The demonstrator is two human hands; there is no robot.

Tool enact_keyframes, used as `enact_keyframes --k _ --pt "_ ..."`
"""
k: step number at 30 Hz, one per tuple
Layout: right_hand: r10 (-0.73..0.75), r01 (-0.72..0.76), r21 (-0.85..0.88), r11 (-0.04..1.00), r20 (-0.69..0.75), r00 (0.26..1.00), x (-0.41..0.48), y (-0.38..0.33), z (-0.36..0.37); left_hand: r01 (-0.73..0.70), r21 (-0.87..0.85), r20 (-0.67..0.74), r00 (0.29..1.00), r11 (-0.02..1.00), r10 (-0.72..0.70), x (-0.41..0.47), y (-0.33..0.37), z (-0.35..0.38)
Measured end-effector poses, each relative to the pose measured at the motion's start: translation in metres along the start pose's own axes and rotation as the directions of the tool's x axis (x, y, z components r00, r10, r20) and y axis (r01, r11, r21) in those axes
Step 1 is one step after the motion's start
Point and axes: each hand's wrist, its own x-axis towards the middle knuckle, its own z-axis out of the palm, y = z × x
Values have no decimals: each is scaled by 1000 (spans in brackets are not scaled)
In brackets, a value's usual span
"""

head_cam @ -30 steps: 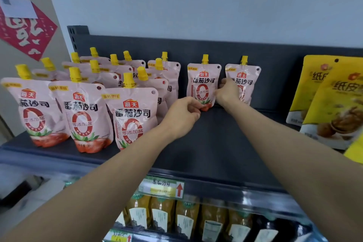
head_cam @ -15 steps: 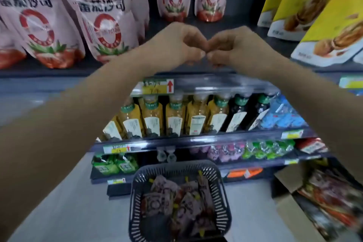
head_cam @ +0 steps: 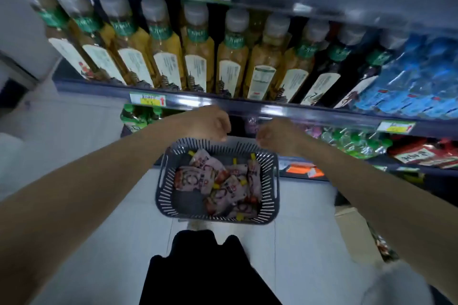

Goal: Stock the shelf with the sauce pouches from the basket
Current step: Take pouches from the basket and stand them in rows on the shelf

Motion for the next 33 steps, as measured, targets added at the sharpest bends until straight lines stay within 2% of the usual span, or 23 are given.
enact_keyframes --k 4,8,14,16,20,25,27,29,33 --pt "61 -57 -43 997 101 993 23 25 61 145 56 19 989 988 -146 25 -40 61" --pt "138 -141 17 990 123 983 43 50 110 246 113 -9 969 963 -246 41 -78 106" --pt "324 -364 229 903 195 926 78 80 171 324 150 20 944 934 -331 74 -135 156" --pt "336 -391 288 874 224 915 86 85 189 339 138 12 939 931 -344 84 -148 170" --pt "431 -480 380 791 212 877 102 93 221 351 103 33 934 931 -356 106 -171 193" --pt "512 -532 459 712 179 840 125 105 248 334 172 15 940 927 -341 129 -191 206" --pt "544 -543 461 702 145 827 132 110 257 289 242 38 951 926 -307 133 -198 212" --pt "576 -559 448 698 113 810 138 114 264 308 184 86 941 933 -328 138 -203 219" --pt "625 -580 428 693 44 780 145 115 270 365 226 -4 928 903 -374 151 -212 231"
